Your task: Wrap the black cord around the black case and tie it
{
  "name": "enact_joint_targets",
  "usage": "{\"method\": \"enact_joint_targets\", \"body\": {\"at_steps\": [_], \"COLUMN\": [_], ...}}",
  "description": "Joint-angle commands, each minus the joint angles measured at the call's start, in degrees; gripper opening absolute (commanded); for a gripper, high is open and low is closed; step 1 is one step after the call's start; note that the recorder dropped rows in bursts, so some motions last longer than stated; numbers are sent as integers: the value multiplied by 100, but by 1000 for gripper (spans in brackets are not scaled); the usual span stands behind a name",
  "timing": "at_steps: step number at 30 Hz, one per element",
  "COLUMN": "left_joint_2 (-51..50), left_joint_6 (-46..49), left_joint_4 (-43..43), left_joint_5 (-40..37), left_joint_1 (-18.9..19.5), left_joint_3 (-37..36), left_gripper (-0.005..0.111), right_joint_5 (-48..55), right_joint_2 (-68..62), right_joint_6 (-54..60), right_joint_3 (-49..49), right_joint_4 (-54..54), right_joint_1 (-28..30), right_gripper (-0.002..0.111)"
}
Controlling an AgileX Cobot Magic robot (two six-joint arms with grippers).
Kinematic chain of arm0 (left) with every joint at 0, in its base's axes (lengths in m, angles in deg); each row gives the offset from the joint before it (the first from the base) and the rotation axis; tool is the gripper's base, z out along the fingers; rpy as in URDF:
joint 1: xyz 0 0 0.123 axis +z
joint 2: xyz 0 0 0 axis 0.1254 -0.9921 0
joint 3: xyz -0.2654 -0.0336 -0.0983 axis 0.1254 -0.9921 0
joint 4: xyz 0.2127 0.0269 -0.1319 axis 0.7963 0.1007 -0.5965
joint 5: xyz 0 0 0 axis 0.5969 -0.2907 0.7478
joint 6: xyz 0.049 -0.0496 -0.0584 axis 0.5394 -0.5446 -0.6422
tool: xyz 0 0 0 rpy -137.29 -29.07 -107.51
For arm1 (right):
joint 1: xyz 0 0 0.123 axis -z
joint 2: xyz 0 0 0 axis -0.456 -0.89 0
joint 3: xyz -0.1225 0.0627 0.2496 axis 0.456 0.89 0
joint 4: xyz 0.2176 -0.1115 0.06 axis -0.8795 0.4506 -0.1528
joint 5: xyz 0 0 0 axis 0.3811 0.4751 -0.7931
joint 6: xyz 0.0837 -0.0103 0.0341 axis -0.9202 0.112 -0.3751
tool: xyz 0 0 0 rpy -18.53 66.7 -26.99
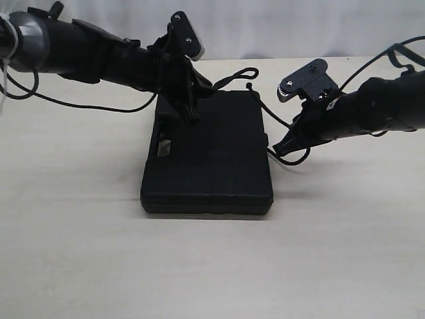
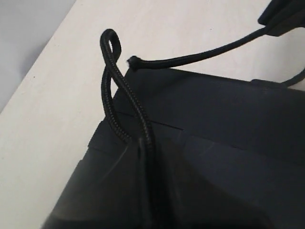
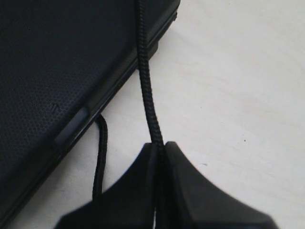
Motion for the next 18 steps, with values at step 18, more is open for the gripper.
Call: {"method": "enact_joint_targets", "body": {"at_steps": [18], "left_joint_2": [-67], "left_joint_6": [78], "left_joint_4": [434], "left_joint_5": [148], "left_joint_1": [10], "left_joint_3": [39], "left_gripper": [0], "right_joint_5": [221], "right_joint_2": [118], "right_joint_6": [-230], "right_joint_3": [5], "right_joint_4": [-16], "right_joint_1": [14], "right_gripper": [4]}}
